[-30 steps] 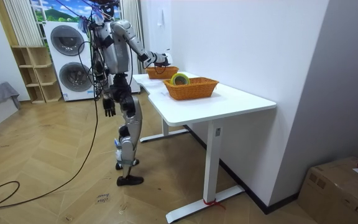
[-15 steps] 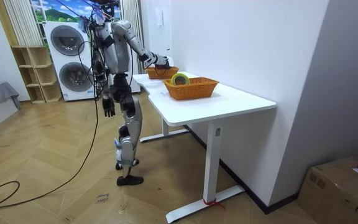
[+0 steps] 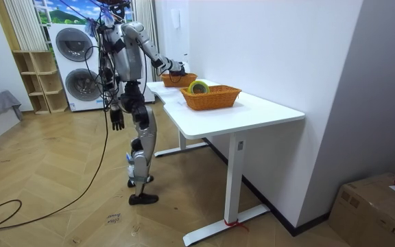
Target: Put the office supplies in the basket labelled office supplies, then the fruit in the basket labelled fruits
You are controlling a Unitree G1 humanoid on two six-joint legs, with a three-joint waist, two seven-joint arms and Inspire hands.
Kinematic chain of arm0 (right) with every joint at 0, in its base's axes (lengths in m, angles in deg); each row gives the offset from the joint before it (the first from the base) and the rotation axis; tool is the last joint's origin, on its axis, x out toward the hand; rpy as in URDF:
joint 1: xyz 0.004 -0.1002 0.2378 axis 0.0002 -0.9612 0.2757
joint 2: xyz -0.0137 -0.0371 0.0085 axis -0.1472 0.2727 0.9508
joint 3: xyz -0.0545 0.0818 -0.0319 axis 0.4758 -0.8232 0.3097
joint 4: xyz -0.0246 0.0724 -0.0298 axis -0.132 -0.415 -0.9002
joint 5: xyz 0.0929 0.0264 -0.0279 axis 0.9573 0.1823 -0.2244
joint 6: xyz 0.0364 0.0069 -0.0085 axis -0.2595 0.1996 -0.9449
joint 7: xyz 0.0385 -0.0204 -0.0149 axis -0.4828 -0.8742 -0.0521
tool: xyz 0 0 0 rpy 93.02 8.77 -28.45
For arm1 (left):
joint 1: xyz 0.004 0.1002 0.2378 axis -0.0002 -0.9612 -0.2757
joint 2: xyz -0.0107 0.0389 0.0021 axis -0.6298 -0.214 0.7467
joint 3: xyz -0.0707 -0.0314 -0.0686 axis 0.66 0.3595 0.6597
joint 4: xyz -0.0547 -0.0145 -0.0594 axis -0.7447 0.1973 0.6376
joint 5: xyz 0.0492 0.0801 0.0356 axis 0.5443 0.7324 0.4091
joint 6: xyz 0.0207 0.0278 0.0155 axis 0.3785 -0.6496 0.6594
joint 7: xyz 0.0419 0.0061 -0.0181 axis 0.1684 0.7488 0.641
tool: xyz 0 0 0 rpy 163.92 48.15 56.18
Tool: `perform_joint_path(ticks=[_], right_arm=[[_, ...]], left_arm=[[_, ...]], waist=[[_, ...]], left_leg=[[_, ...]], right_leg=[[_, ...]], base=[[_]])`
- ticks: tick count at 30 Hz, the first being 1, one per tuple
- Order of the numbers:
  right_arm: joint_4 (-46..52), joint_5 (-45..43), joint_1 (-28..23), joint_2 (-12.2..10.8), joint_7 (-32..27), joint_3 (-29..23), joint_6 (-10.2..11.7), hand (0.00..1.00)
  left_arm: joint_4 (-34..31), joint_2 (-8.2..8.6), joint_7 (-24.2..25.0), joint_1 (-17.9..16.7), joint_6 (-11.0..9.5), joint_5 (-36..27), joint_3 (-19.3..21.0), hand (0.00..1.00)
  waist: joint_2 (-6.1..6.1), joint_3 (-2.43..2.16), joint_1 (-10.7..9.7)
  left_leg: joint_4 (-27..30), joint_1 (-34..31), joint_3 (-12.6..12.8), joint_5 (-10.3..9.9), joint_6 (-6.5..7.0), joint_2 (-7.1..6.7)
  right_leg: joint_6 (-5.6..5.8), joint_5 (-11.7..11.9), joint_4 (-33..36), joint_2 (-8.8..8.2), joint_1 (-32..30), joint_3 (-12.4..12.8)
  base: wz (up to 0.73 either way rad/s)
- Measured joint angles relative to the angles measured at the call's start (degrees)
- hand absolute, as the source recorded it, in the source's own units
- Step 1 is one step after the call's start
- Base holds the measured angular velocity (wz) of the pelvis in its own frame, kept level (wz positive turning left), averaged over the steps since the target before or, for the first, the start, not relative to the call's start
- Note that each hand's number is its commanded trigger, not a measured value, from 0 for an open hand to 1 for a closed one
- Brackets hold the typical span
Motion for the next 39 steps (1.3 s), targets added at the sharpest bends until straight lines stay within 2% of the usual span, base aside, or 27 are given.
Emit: perform_joint_path(ticks=[1,2,3,4,5,6,17,21,39], right_arm=[[0.0,0.0,0.01,-0.13,-0.02,0.0,0.0,1.0],[0.0,0.0,0.01,-0.28,-0.02,0.02,0.0,0.95],[0.0,-0.04,0.01,-0.55,-0.04,0.02,0.0,0.73],[0.0,-0.06,0.01,-0.71,-0.04,0.02,0.0,0.42],[0.0,-0.18,0.01,-1.01,-0.04,0.03,0.0,0.04],[0.0,-0.27,0.01,-1.3,-0.04,0.03,0.0,0.0],[0.14,-0.63,0.06,-1.94,-0.56,0.71,-0.04,0.0],[0.13,-0.58,0.08,-2.07,-0.64,2.11,-0.04,0.0],[0.22,-0.28,0.33,-2.06,-1.23,2.07,-0.04,0.0]], left_arm=[[-0.1,0.0,0.0,-0.09,0.02,0.0,0.0,0.0],[-0.18,0.0,0.0,-0.12,0.03,0.0,0.0,0.0],[-0.15,0.0,0.0,-0.12,0.06,0.0,-0.04,0.0],[-0.14,0.0,0.0,-0.11,0.09,0.0,-0.04,0.0],[-0.14,0.0,0.0,-0.1,0.14,-0.01,-0.05,0.0],[-0.14,-0.01,0.01,-0.08,0.28,-0.01,-0.05,0.0],[-0.18,0.02,0.04,-0.03,1.69,-0.02,-0.05,0.0],[-0.22,0.02,0.05,0.03,1.75,-0.02,-0.05,0.0],[-0.62,0.0,-0.08,0.0,1.69,0.01,-0.04,0.0]], waist=[[0.0,0.0,-0.01],[-0.01,-0.01,0.01],[0.01,0.0,0.2],[0.01,0.0,0.29],[0.02,0.01,0.39],[0.04,0.01,0.47],[0.18,-0.02,1.37],[0.28,0.0,1.4],[0.19,-0.09,1.17]], left_leg=[[0.01,0.0,-0.02,0.0,0.0,-0.01],[0.02,0.0,-0.1,0.0,0.0,-0.03],[0.02,0.0,-0.14,0.0,0.01,-0.04],[0.03,0.01,-0.15,0.01,0.01,-0.04],[0.03,0.01,-0.16,0.01,0.01,-0.04],[0.02,0.0,-0.2,0.01,0.01,-0.04],[0.0,-0.12,-1.21,0.01,0.01,-0.16],[-0.02,-0.2,-1.36,0.01,0.01,-0.18],[0.0,-0.27,-1.44,0.02,0.0,-0.21]], right_leg=[[0.0,0.0,0.0,0.0,0.01,-0.02],[0.0,0.0,0.0,-0.02,0.06,-0.06],[0.01,0.0,0.01,-0.03,0.08,-0.08],[0.0,0.0,0.01,-0.03,0.08,-0.07],[0.01,0.0,0.01,-0.03,0.08,-0.09],[0.01,0.0,0.01,-0.03,0.08,-0.13],[0.09,-0.05,0.0,-0.04,0.26,-0.98],[0.18,-0.11,0.0,-0.07,0.26,-1.45],[0.21,-0.12,0.0,-0.06,0.25,-1.42]], base=[[0.0],[0.03],[0.0],[0.0],[0.0],[0.0],[0.04],[0.0],[0.0]])
